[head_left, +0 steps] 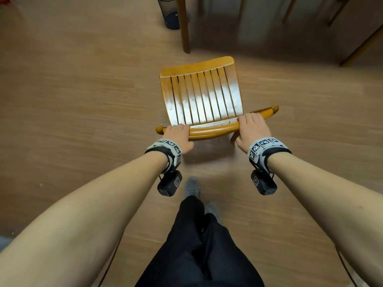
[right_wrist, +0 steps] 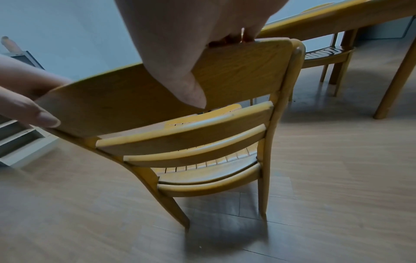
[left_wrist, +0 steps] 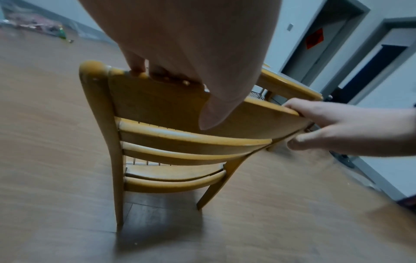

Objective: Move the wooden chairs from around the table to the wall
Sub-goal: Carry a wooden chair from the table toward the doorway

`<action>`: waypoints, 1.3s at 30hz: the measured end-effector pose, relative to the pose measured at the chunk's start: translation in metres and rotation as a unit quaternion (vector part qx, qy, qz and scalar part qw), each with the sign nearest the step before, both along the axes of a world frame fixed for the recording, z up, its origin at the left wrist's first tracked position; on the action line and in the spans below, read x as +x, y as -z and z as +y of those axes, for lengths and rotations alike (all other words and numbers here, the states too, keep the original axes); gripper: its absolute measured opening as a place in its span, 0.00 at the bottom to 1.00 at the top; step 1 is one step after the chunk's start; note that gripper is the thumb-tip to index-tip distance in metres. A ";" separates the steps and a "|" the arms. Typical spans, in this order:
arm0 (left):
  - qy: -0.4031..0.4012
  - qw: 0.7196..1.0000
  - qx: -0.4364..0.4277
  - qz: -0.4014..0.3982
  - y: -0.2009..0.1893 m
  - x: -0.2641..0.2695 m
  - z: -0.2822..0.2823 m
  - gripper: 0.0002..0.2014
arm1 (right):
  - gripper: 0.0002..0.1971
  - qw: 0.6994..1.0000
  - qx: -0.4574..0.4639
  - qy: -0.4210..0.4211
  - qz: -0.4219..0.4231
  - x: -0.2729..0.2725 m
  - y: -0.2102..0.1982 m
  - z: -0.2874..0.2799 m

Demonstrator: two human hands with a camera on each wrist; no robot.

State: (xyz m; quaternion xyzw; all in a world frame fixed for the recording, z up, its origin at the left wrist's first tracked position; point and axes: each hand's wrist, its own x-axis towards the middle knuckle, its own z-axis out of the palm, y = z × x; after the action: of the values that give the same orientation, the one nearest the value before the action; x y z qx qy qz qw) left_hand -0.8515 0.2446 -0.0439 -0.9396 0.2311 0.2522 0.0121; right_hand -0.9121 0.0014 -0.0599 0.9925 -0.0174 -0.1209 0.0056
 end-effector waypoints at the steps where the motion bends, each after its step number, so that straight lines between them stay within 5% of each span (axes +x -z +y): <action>1: -0.002 1.000 0.001 0.021 -0.006 0.002 0.001 0.18 | 0.25 1.000 -0.007 -0.001 0.030 0.004 -0.007 0.001; 7: 0.014 0.997 0.033 0.063 -0.061 0.018 0.015 0.13 | 0.20 0.981 0.013 -0.015 0.195 0.045 -0.072 0.018; 11: -0.045 0.997 0.033 0.062 -0.098 0.042 0.047 0.20 | 0.22 0.978 0.029 -0.030 0.203 0.079 -0.106 0.050; 14: -0.085 0.995 0.041 0.039 -0.132 0.071 0.080 0.15 | 0.23 0.978 0.063 -0.047 0.192 0.115 -0.130 0.078; 20: -0.138 0.989 0.049 -0.028 -0.188 0.145 0.139 0.24 | 0.17 0.980 0.050 -0.096 0.165 0.198 -0.176 0.136; 39: -0.096 0.992 0.065 -0.041 -0.217 0.500 0.301 0.22 | 0.18 0.990 0.024 -0.061 0.122 0.531 -0.215 0.314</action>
State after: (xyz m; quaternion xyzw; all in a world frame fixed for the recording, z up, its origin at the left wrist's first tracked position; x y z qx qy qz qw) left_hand -0.3517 0.5451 0.1731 -0.9641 0.1224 0.2282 0.0588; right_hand -0.3809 0.3152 0.1549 0.9694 0.0469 -0.2407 -0.0092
